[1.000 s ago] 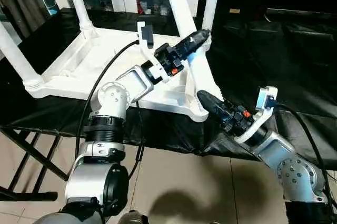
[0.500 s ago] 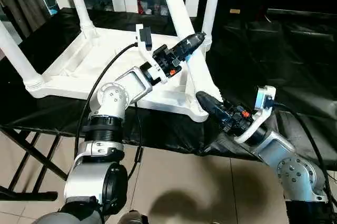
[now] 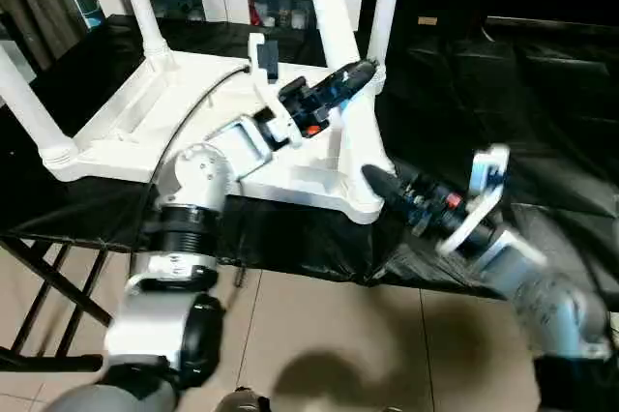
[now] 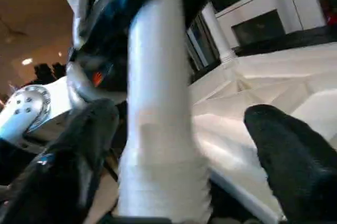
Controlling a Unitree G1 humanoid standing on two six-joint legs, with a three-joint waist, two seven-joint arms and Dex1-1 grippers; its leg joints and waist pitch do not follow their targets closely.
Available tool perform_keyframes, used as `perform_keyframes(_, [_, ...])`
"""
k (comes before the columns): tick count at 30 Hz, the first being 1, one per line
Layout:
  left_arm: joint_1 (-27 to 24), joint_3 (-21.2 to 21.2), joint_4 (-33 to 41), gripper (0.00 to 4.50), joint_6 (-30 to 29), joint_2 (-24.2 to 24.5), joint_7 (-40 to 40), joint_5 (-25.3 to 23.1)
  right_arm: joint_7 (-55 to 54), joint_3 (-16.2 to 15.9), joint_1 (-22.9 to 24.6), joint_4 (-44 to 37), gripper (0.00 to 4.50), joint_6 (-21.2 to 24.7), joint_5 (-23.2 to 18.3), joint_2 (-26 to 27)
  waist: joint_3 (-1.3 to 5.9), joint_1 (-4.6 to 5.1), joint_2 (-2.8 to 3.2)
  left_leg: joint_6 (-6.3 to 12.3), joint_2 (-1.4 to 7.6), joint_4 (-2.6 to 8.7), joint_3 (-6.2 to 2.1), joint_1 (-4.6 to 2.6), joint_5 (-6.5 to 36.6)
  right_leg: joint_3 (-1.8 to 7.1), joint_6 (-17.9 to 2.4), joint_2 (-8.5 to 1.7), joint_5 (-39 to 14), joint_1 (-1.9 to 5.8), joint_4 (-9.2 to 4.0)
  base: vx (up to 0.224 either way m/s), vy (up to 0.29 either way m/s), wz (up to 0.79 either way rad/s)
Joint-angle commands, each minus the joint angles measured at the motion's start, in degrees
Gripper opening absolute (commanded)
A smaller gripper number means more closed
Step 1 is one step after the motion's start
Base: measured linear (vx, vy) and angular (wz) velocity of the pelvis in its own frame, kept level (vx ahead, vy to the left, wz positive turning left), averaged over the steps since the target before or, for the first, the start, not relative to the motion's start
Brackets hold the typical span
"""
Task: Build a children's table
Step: Pick table leg
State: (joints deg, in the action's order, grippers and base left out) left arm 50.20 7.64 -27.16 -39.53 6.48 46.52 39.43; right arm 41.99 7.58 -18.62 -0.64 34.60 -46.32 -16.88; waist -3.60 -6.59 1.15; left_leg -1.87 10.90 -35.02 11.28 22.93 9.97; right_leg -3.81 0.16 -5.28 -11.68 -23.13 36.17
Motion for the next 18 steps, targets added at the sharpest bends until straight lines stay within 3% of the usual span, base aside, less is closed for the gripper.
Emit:
perform_keyframes(1, [0.5,-2.5,1.9,1.91,1.0,0.5,2.5,-1.7,0.4,0.7,-2.3,1.1,4.49,2.5,0.5,-1.4,4.89,-0.12,-1.08,3.67,1.83,3.3,-0.9,-1.38,1.3,2.37,-13.7,-3.06,-0.1,3.37,-3.38,0.0,0.0,0.0])
perform_keyframes(6, [0.5,-5.7,2.5,1.91,2.4,1.0,5.6,-3.8,6.9,-7.4,-8.6,6.1,4.5,5.5,8.1,-10.1,4.82,-0.11,-1.3,2.75,1.72,3.21,-0.82,-1.22,2.4,2.46,-13.4,-3.16,-0.7,3.73,-3.49,0.0,0.0,0.0])
perform_keyframes(12, [0.5,-7.1,3.0,1.91,3.4,0.5,6.3,-4.9,12.1,-10.7,-13.9,10.4,4.5,7.6,9.1,-12.7,5.04,-0.02,-1.5,4.12,1.81,2.94,-0.81,-1.24,1.6,2.35,-15.3,-3.15,1.3,3.72,-3.15,0.0,0.0,0.0])
perform_keyframes(16, [0.3,-7.2,3.8,1.9,3.6,0.1,7.4,-4.6,15.9,-12.8,-16.2,11.6,4.5,8.4,9.3,-13.6,5.07,-0.08,-1.98,5.19,1.89,2.8,-0.71,-1.21,0.9,2.32,-16.2,-3.1,2.2,3.66,-2.98,0.0,0.0,0.0])
perform_keyframes(18, [-0.3,-7.6,4.8,1.9,3.4,0.2,8.5,-4.2,18.1,-13.5,-16.8,11.7,4.5,9.3,8.6,-13.4,5.08,-0.14,-1.79,5.28,1.95,2.76,-0.74,-1.23,1.0,2.3,-16.4,-3.16,1.8,3.64,-2.91,0.0,0.0,0.0])
